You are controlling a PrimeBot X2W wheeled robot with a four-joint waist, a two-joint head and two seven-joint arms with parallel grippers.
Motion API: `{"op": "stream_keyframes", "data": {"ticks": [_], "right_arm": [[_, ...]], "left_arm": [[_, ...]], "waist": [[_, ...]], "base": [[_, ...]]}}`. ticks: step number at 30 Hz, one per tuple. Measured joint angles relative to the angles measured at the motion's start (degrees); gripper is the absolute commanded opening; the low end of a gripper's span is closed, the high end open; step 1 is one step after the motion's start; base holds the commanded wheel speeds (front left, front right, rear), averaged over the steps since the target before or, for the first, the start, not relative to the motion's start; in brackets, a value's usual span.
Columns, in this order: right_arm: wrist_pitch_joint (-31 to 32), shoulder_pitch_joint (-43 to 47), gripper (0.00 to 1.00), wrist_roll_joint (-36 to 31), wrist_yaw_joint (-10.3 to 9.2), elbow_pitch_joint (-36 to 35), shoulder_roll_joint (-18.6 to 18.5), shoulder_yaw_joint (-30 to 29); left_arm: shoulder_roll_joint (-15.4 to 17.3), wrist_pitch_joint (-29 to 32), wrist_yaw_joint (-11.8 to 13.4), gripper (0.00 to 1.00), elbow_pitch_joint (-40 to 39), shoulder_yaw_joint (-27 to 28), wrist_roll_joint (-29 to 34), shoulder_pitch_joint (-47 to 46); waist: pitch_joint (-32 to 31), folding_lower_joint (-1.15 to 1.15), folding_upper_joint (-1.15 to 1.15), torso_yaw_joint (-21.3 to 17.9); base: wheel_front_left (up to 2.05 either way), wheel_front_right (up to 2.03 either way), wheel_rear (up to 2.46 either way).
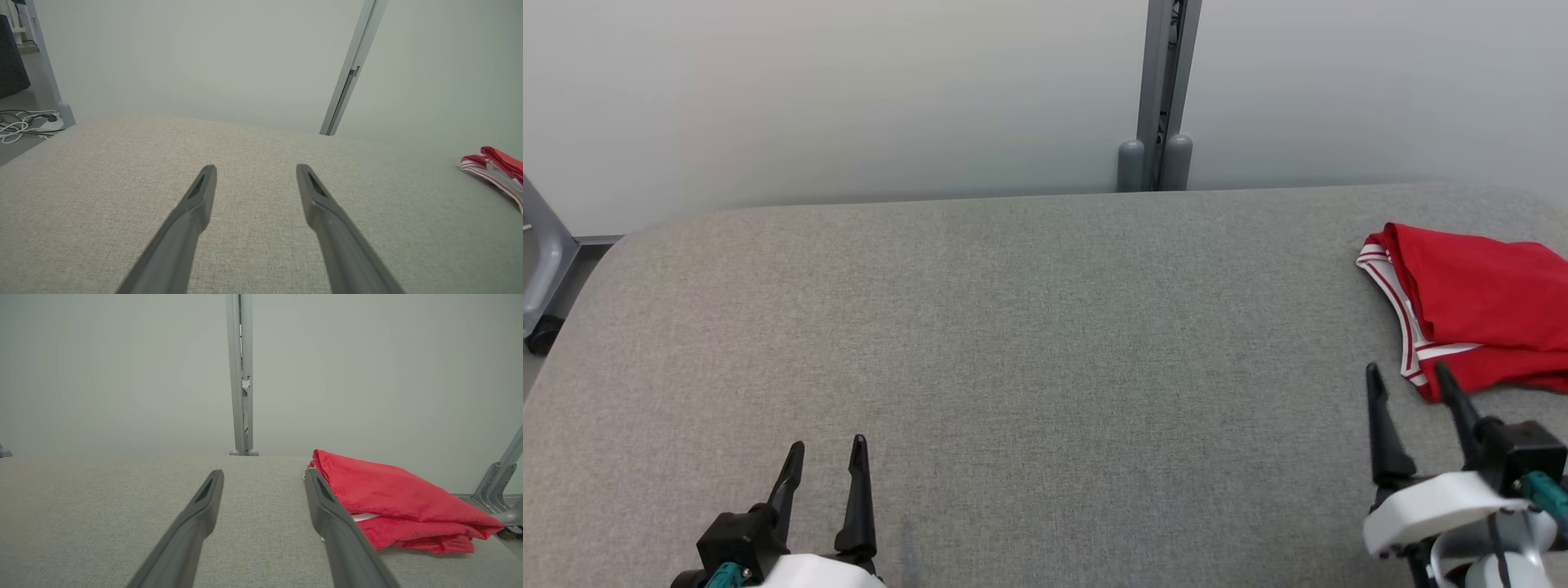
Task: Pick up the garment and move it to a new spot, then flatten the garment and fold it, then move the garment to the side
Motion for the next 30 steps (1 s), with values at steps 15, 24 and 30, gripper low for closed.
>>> {"op": "stream_keyframes", "data": {"ticks": [15, 24, 30], "right_arm": [[0.96, 5.02, 1.0, 7.69, 0.0, -2.08, 0.11, 8.37], [1.04, 5.45, 1.0, 7.61, 0.0, -1.88, 0.11, 7.83], [1.21, 5.66, 1.0, 7.46, 0.0, -2.0, 0.11, 7.46]], "left_arm": [[0.87, 0.31, 1.07, 1.0, -0.52, -0.86, 0.37, 0.86], [1.23, 0.34, 1.48, 1.0, -0.69, -1.3, 0.36, 0.87], [1.43, 0.82, 1.62, 1.0, -0.88, -1.65, 0.34, 0.95]], "waist": [[-1.32, 0.0, 0.0, 0.7], [-1.85, 0.0, 0.0, 0.6], [-1.96, 0.0, 0.0, 0.58]], "base": [[0.0, 0.0, 0.0], [0.0, 0.0, 0.0], [0.0, 0.0, 0.0]]}}
